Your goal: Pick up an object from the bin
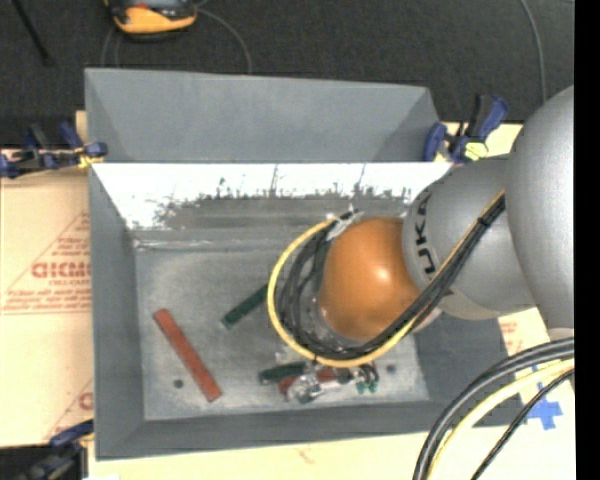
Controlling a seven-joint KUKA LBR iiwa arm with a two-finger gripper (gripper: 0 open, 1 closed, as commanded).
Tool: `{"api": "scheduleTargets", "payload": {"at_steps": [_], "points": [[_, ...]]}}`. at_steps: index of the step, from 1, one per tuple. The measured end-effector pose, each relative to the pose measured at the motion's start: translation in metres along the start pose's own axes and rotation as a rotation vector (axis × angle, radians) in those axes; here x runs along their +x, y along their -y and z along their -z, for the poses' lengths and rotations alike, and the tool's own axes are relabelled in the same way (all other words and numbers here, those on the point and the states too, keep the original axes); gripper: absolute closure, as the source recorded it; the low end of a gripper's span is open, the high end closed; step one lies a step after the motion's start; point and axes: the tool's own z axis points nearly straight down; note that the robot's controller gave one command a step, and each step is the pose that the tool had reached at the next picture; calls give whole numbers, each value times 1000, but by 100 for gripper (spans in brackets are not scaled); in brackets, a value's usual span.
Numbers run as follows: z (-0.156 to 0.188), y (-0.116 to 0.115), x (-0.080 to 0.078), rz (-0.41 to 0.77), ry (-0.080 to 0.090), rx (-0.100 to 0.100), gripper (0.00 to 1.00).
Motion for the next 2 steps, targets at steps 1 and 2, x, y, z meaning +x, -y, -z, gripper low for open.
{"api": "scheduleTargets", "payload": {"at_steps": [1,2], "points": [[0,0,0,-1,0,0,100],[72,75,-57,320,8,-2,100]]}}
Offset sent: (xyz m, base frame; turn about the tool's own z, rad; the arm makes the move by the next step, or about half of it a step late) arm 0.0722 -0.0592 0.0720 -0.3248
